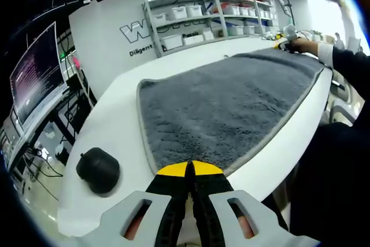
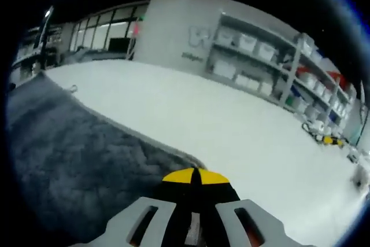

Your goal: Open the folded towel by lifting each exposed corner and separating the folded layers until the towel lies flat within the target outline without major curled edges

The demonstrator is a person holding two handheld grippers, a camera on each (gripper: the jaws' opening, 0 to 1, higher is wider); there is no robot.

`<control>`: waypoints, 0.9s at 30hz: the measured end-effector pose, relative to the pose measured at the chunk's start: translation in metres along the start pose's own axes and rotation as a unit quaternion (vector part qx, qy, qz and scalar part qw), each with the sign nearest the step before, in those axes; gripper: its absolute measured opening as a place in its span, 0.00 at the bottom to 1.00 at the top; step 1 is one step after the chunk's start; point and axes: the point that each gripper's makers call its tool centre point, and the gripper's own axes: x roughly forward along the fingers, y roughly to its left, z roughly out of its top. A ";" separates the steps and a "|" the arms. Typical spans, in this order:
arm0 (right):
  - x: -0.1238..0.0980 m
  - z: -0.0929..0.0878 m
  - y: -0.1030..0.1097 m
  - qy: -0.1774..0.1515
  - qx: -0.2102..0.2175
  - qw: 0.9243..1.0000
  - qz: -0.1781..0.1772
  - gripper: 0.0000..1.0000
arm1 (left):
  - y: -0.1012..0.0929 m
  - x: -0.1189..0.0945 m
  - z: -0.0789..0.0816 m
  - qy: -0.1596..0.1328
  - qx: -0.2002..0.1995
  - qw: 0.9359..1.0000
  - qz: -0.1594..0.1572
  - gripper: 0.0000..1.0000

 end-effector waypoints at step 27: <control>-0.015 0.011 -0.014 -0.016 0.055 0.998 0.007 0.00 | 0.002 0.003 0.001 -0.020 -0.045 0.998 -0.025 0.01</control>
